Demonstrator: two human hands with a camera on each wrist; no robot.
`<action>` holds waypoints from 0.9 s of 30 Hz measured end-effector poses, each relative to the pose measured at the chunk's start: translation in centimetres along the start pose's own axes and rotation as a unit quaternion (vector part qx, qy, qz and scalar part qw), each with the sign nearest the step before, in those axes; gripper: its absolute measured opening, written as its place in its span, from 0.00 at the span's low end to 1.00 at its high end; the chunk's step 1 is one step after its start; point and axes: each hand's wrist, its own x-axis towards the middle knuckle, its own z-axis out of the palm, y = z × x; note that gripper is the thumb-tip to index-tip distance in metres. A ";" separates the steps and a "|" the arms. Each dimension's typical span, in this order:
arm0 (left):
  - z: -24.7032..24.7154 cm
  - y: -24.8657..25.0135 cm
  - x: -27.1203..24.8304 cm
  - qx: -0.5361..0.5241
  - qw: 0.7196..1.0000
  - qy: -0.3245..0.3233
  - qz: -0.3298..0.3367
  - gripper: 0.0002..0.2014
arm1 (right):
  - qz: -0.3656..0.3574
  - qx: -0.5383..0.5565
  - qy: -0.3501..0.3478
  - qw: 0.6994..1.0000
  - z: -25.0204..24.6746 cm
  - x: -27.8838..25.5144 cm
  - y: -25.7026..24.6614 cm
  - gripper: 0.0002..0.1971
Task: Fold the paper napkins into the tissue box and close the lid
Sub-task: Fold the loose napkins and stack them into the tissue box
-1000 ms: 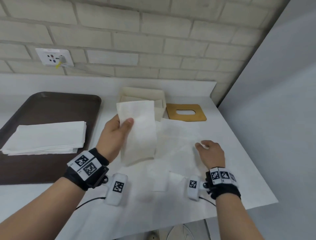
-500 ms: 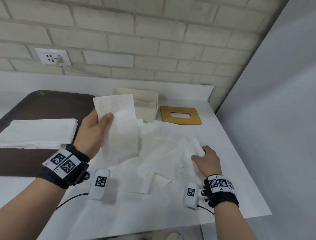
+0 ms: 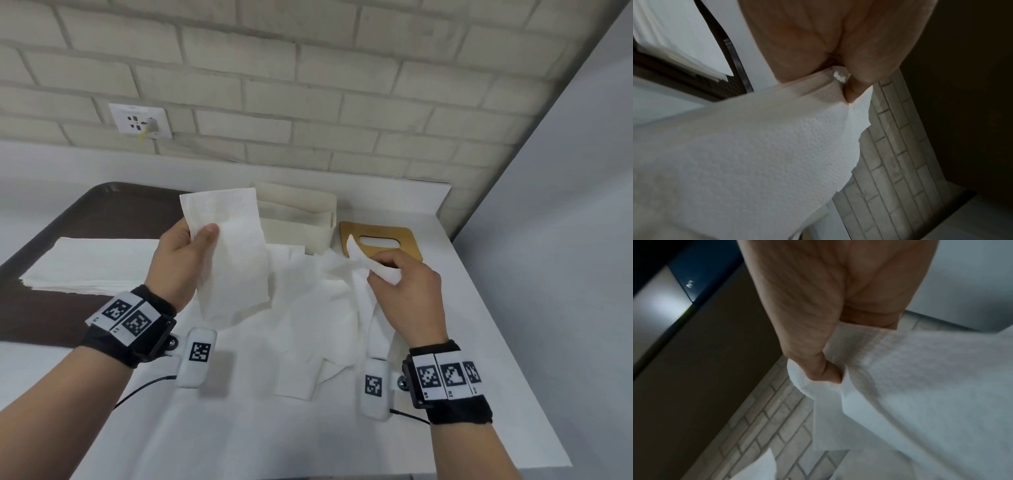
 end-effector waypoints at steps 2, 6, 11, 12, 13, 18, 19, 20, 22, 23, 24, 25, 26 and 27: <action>-0.6 0.0 0.5 -0.002 1.000 0.007 -0.006 0.09 | -0.013 0.010 -0.013 1.000 0.0 0.7 -1.7 0.11; -1.7 0.1 1.4 -0.003 1.000 0.012 -0.017 0.10 | -0.044 0.032 -0.065 0.996 -0.7 1.9 -5.1 0.11; -1.6 0.4 1.9 0.011 0.999 -0.024 -0.020 0.11 | -0.006 0.275 -0.171 0.946 -1.5 3.2 -9.5 0.09; -1.4 0.4 1.9 0.015 0.999 -0.035 -0.019 0.11 | 0.011 0.328 -0.180 0.927 -1.2 3.5 -10.3 0.09; -1.1 0.5 1.8 0.020 0.998 -0.049 -0.016 0.10 | 0.029 0.357 -0.179 0.916 -0.5 4.0 -10.8 0.08; 0.7 0.5 0.7 0.008 0.991 -0.121 -0.049 0.09 | 0.057 0.224 -0.115 0.966 5.4 6.0 -10.4 0.07; 1.0 0.4 0.5 -0.011 0.989 -0.128 -0.067 0.09 | 0.056 0.184 -0.108 0.975 6.4 6.3 -10.0 0.07; 1.2 0.2 0.3 -0.030 0.987 -0.133 -0.089 0.10 | 0.055 0.155 -0.101 0.981 7.2 6.5 -9.6 0.07; 1.3 -0.2 0.0 -0.081 0.978 -0.139 -0.135 0.12 | 0.046 0.117 -0.086 0.988 8.3 6.6 -9.0 0.07; 1.4 -0.2 -0.2 -0.109 0.972 -0.139 -0.156 0.14 | 0.037 0.103 -0.084 0.991 8.7 6.5 -8.8 0.07; 1.3 -0.2 -0.3 -0.140 0.965 -0.137 -0.177 0.15 | 0.030 0.093 -0.086 0.991 9.0 6.4 -8.6 0.08; 1.3 -0.2 -0.3 -0.166 0.957 -0.140 -0.193 0.17 | 0.031 0.087 -0.091 0.992 9.3 6.3 -8.5 0.08; 1.2 -0.2 -0.4 -0.183 0.950 -0.151 -0.203 0.20 | 0.035 0.083 -0.094 0.991 9.6 6.2 -8.4 0.08; 1.2 -0.3 -0.5 -0.186 0.947 -0.165 -0.202 0.22 | 0.041 0.080 -0.093 0.992 9.9 6.1 -8.3 0.08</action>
